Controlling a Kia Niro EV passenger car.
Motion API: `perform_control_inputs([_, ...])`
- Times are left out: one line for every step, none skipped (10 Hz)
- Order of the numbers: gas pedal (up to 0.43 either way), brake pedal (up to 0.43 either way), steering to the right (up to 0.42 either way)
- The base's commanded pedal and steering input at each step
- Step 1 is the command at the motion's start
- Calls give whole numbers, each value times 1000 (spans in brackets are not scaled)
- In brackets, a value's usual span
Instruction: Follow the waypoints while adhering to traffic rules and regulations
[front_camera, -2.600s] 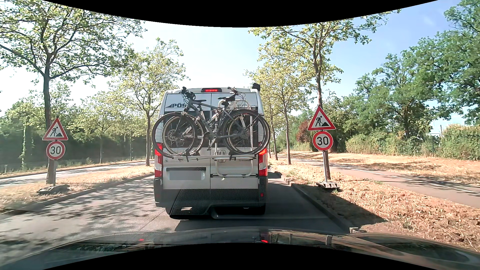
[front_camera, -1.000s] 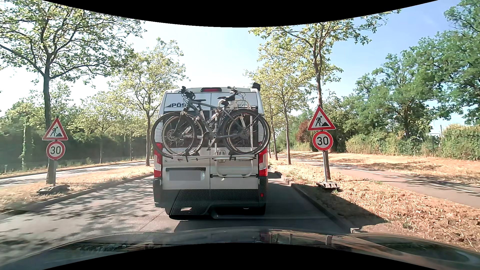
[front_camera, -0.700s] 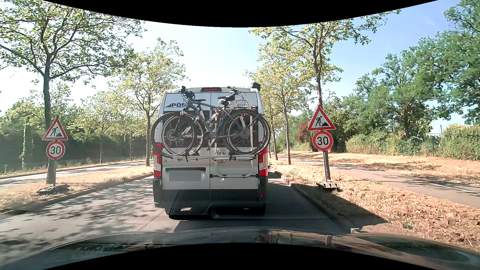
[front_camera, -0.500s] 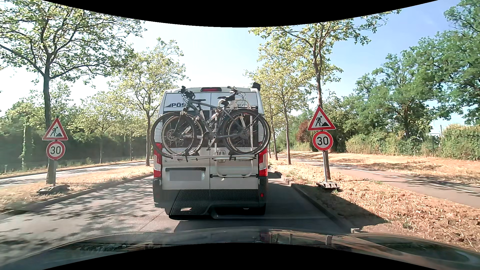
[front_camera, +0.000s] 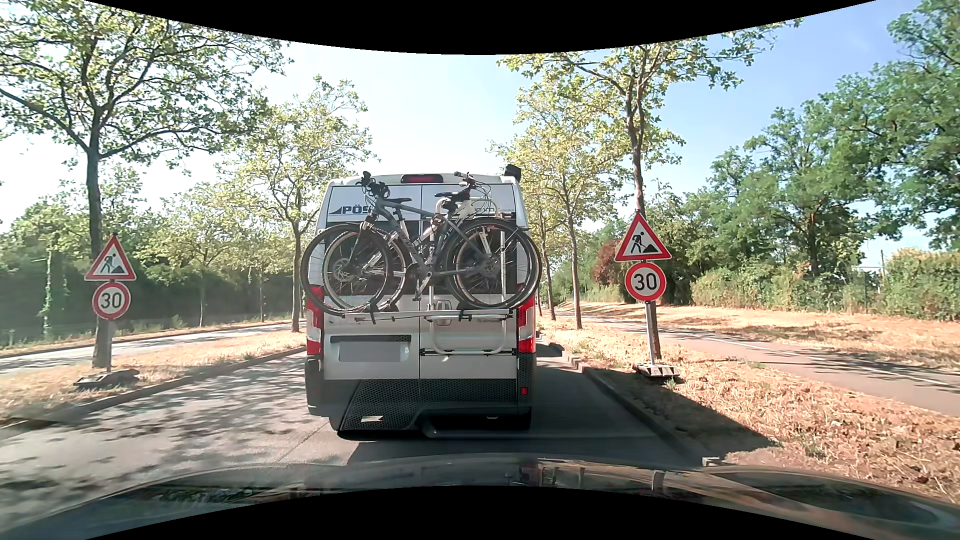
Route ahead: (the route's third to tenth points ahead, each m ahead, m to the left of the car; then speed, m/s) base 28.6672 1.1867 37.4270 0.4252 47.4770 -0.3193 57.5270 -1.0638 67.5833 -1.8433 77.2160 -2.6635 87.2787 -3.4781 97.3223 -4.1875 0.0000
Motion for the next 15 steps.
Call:
perform_control_inputs([0, 177, -13])
perform_control_inputs([0, 177, -12])
perform_control_inputs([0, 177, -12])
perform_control_inputs([0, 177, -12])
perform_control_inputs([0, 177, -13])
perform_control_inputs([0, 183, -12])
perform_control_inputs([0, 177, -12])
perform_control_inputs([0, 177, -12])
perform_control_inputs([0, 183, -12])
perform_control_inputs([0, 177, -12])
perform_control_inputs([0, 183, -12])
perform_control_inputs([0, 177, -12])
perform_control_inputs([0, 177, -12])
perform_control_inputs([0, 177, -12])
perform_control_inputs([0, 177, -12])
